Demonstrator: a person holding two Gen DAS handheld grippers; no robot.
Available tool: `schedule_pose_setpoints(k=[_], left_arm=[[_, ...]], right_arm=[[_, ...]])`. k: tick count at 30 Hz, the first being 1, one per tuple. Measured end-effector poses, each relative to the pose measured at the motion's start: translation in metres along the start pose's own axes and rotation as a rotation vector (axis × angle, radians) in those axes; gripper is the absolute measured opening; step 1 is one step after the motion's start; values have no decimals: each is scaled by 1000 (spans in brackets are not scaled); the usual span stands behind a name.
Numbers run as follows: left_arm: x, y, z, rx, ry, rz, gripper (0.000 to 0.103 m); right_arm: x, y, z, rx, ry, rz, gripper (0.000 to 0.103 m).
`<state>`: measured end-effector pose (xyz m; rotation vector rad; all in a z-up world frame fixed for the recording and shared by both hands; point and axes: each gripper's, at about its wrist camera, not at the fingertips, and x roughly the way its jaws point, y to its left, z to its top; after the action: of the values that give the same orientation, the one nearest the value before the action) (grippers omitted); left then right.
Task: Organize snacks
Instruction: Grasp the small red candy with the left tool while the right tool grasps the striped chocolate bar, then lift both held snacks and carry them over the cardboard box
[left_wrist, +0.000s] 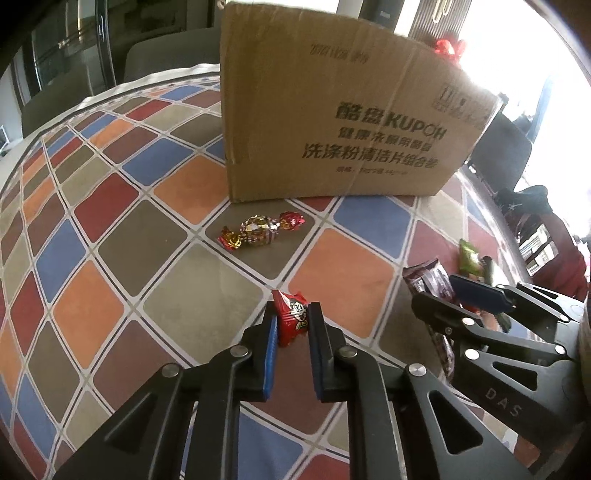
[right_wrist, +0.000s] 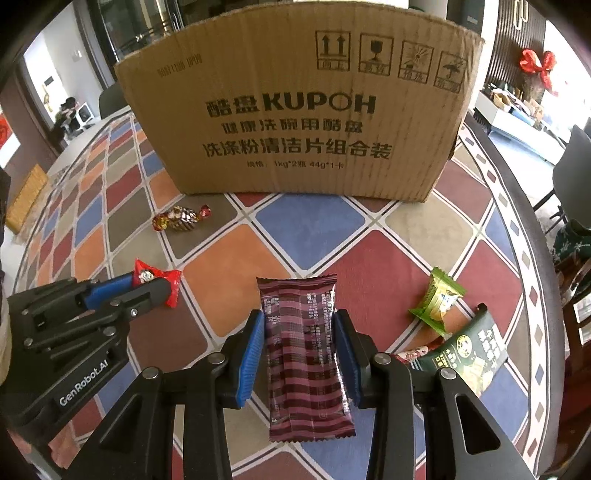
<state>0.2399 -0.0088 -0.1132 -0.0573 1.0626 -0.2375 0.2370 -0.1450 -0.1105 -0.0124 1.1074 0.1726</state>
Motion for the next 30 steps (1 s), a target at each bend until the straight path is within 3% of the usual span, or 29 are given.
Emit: schedule_pose_setpoints(k=[15,30], left_arm=[[-42,-6,-5,-10,-83,-30,16],[-97,-20,30,15,-239,-44,16]], right_arm=[[-41,4,-6,1,-81,51,39],[-95,0,16,12,-230,73,39]])
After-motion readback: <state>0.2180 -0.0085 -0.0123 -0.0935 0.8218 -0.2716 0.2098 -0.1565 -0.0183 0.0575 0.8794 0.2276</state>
